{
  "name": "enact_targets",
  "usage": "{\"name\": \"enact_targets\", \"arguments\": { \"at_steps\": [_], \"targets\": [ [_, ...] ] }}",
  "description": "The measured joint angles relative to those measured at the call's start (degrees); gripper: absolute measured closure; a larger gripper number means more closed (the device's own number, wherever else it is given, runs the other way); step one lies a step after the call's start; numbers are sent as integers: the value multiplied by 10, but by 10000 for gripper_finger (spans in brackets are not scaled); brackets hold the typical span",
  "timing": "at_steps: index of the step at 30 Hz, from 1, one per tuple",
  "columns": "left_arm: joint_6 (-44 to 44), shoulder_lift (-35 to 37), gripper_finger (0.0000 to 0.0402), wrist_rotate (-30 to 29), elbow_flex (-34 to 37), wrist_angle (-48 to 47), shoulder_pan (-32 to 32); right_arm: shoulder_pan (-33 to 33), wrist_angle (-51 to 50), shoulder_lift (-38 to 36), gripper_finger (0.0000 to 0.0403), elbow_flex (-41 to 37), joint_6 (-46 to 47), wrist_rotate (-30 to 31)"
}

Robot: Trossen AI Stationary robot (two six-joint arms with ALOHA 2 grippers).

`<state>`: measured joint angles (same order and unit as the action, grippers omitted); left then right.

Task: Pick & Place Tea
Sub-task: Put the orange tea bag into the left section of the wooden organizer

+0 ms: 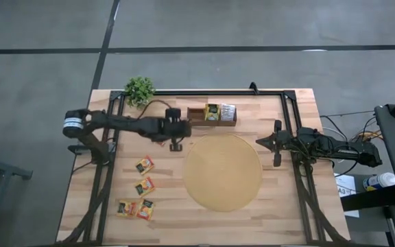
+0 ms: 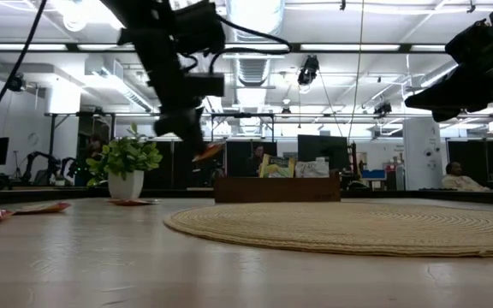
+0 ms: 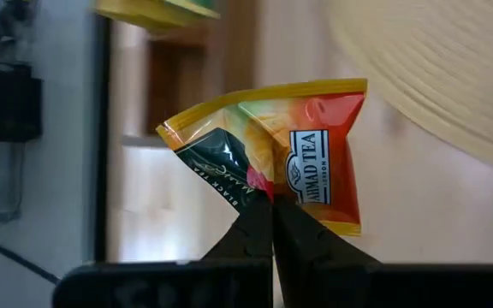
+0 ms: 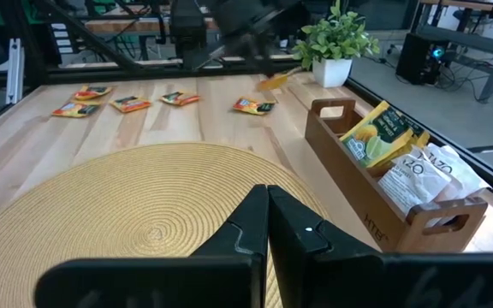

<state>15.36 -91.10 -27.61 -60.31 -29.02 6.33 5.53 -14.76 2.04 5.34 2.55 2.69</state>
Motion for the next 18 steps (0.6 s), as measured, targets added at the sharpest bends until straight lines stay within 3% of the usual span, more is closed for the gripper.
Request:
{"name": "enact_targets", "arguments": {
  "at_steps": [9,18],
  "targets": [
    [63,-52,401,-7,-109,19,94,0,0,0,394,0,0,0],
    [117,-143,401,12,-185,20,123,0,0,0,394,0,0,0]
  ]
}}
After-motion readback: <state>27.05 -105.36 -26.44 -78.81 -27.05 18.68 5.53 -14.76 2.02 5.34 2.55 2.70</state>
